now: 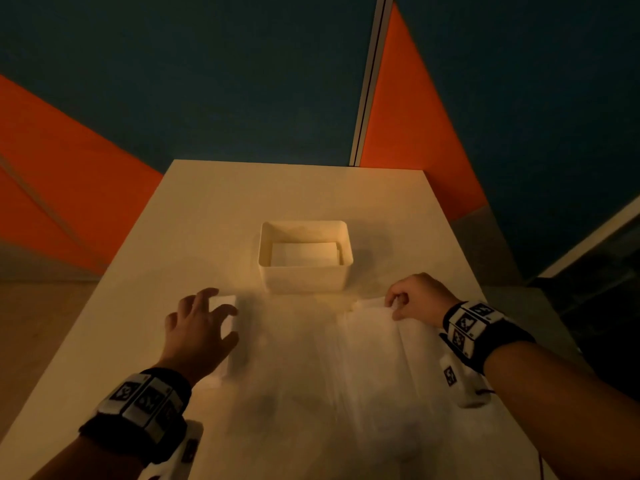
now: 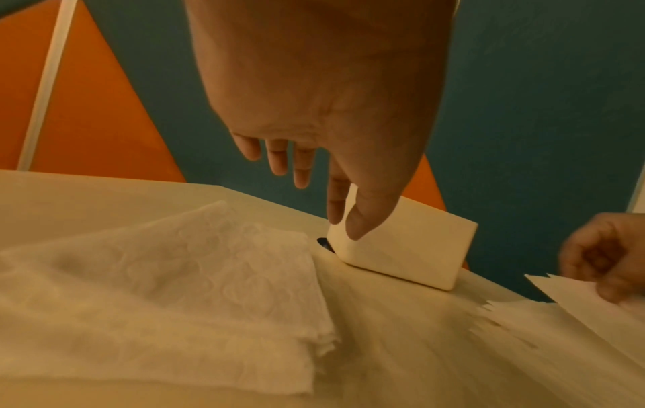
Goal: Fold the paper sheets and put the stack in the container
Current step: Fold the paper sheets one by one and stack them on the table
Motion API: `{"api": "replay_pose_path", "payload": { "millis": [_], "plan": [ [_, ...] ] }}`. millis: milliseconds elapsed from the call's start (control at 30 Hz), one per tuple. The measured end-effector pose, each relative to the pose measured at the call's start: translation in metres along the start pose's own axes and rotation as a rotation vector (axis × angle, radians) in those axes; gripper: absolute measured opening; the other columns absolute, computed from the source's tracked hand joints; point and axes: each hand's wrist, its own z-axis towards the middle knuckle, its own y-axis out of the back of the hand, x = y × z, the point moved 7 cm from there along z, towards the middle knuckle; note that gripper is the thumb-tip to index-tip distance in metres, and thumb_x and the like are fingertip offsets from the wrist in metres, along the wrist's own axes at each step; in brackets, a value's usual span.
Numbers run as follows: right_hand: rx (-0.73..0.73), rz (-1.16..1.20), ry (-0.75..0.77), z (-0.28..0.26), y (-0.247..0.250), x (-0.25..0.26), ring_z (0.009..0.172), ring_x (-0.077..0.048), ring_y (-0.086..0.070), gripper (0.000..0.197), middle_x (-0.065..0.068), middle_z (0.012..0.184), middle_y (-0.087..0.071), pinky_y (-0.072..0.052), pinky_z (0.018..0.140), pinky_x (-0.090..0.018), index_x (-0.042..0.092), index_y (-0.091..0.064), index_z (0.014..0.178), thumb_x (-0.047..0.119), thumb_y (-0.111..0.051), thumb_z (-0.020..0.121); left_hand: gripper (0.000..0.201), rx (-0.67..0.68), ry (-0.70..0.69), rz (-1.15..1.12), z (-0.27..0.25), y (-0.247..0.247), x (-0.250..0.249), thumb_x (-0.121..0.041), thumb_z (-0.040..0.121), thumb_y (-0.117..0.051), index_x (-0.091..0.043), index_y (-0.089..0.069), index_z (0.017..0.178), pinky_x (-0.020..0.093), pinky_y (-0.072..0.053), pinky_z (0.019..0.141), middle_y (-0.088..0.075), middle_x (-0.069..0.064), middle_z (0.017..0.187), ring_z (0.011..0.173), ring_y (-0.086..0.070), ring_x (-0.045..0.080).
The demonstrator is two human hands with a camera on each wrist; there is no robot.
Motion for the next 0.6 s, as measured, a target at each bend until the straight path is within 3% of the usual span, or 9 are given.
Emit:
{"api": "replay_pose_path", "payload": {
  "millis": [133,267,400,600],
  "plan": [
    [-0.018,0.13,0.032,-0.001,-0.008,-0.009,0.088,-0.013,-0.061,0.035,0.004,0.092,-0.066,-0.051,0.087,-0.029,0.036,-0.073,0.099,0.007,-0.071,0.08,0.044,0.01,-0.043,-0.01,0.003,-0.002,-0.007,-0.05,0.083,-0.058,-0.04,-0.053,0.126,0.05,-0.026,0.11,-0.023,-0.001,0.15,0.137,-0.019,0.027],
    [0.054,0.167,0.076,-0.001,-0.018,-0.009,0.1,-0.009,-0.056,0.059,0.017,0.098,-0.056,-0.045,0.098,-0.027,0.059,-0.056,0.098,0.001,-0.056,0.088,0.043,0.02,-0.052,-0.013,0.003,-0.003,-0.007,-0.05,0.082,-0.06,-0.04,-0.054,0.124,0.05,-0.027,0.108,-0.024,-0.001,0.15,0.136,-0.021,0.027],
    [0.146,0.073,0.055,-0.002,-0.023,-0.005,0.091,-0.014,-0.052,0.071,0.014,0.091,-0.048,-0.046,0.092,-0.032,0.056,-0.052,0.121,-0.004,-0.043,0.085,0.043,0.044,-0.051,-0.006,0.0,-0.005,-0.005,-0.05,0.082,-0.06,-0.041,-0.054,0.124,0.05,-0.026,0.11,-0.023,0.0,0.151,0.137,-0.019,0.027],
    [0.24,-0.043,0.045,-0.005,-0.025,0.001,0.105,-0.019,-0.051,0.08,0.005,0.106,-0.049,-0.045,0.096,-0.034,0.062,-0.045,0.124,-0.006,-0.029,0.086,0.043,0.061,-0.036,0.003,-0.003,-0.005,-0.006,-0.051,0.084,-0.057,-0.042,-0.052,0.126,0.047,-0.025,0.11,-0.019,-0.001,0.151,0.139,-0.016,0.025]
  ]
}}
